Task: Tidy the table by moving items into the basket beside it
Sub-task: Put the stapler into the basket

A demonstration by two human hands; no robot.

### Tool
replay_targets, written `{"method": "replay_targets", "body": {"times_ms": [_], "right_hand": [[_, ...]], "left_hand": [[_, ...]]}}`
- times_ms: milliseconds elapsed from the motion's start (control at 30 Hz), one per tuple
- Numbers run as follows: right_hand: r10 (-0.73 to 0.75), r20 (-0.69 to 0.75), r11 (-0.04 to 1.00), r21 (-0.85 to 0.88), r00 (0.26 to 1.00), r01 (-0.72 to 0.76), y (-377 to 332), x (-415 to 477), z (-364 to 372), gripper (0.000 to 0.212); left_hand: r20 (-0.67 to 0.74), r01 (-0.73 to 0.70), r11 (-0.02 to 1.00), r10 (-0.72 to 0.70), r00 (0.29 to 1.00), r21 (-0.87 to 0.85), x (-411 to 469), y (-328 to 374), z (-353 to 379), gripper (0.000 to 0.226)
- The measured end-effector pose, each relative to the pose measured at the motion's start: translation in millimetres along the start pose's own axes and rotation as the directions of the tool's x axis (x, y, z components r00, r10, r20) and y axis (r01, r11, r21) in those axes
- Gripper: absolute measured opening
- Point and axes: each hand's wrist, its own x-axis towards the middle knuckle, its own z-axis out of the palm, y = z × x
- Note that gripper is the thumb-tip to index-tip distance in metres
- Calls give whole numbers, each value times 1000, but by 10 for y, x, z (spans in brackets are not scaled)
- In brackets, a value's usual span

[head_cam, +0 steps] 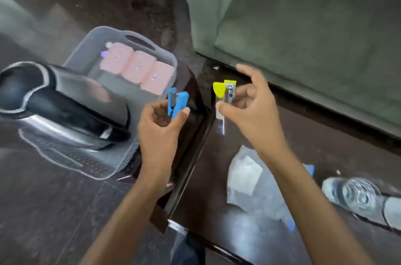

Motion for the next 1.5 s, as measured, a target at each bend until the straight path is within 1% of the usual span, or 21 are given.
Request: {"method": "replay_targets", "body": {"times_ms": [33, 67, 167, 267, 367, 433, 467, 500, 567, 633, 700, 867, 967, 1033, 1100, 1233, 1267, 1333, 1367, 1467, 1500], "right_hand": [[6, 46, 1000, 18, 999, -6, -54, 96, 128, 57], [22, 90, 999, 35, 996, -25, -103, 217, 299, 53], [97, 160, 995, 10, 982, -100, -157, 552, 742, 31], [94, 187, 990, -125, 978, -71, -138, 828, 1186, 29], [64, 245, 932, -362, 967, 30, -58, 953, 1521, 35], [50, 329, 893, -437, 943, 105, -8, 940, 1698, 27], [58, 378, 869, -475, 924, 139, 25, 916, 1769, 18], [70, 426, 836, -518, 902, 180, 40, 887, 1821, 16], [116, 487, 729, -634, 866, 259, 73, 849, 1889, 17], [129, 498, 594, -731, 858, 335, 66, 830, 1932, 20], [124, 490, 513, -776, 863, 367, 25, 834, 1963, 23], [148, 567, 344, -798, 811, 495, -62, 831, 1968, 11], [134, 603, 260, -787, 786, 559, -56, 795, 1914, 19], [90, 612, 202, -784, 786, 587, -3, 767, 1874, 17], [57, 620, 139, -781, 783, 609, 71, 756, 1859, 22], [-25, 633, 67, -771, 774, 633, 176, 727, 1859, 24], [-34, 633, 66, -771, 774, 634, 175, 732, 1844, 24], [-18, 615, 157, -777, 788, 610, 145, 731, 1808, 21], [-8, 616, 180, -774, 788, 607, 132, 734, 1794, 18], [-55, 661, 98, -743, 749, 662, 194, 790, 1821, 19], [-70, 661, 112, -739, 747, 664, 204, 844, 1807, 20]], "left_hand": [[-50, 27, 999, -29, 998, -32, 54, -17, -62, 23], [-102, 45, 997, -51, 993, -68, 118, -24, -142, 23], [-230, 53, 985, -90, 969, -162, 192, -12, -236, 24], [-279, 41, 967, -113, 954, -252, 184, 42, -238, 24], [-287, 17, 957, -104, 952, -289, 158, 40, -212, 23], [-279, 2, 956, -87, 956, -292, 157, 29, -208, 24], [-272, -2, 957, -81, 959, -291, 159, 29, -209, 24], [-263, -3, 957, -77, 962, -292, 167, 28, -214, 24], [-252, -11, 957, -65, 966, -289, 194, 25, -225, 23], [-252, -19, 961, -53, 966, -274, 223, 15, -232, 21], [-261, -21, 962, -53, 964, -272, 254, 10, -234, 21], [-272, -23, 968, -47, 961, -249, 304, 5, -230, 21], [-272, -16, 969, -53, 961, -245, 317, -9, -231, 21], [-293, -23, 970, -51, 955, -243, 330, -12, -220, 23], [-306, -26, 967, -55, 950, -253, 345, -5, -208, 23], [-312, -41, 972, -35, 949, -233, 378, -18, -187, 25], [-309, -46, 973, -27, 951, -226, 378, -16, -184, 26], [-306, -61, 976, -6, 952, -207, 358, -13, -178, 27], [-305, -70, 979, 9, 952, -190, 348, -14, -174, 28], [-313, -103, 982, 48, 949, -162, 342, -36, -180, 31], [-318, -112, 980, 55, 946, -165, 344, -41, -176, 32]]}}
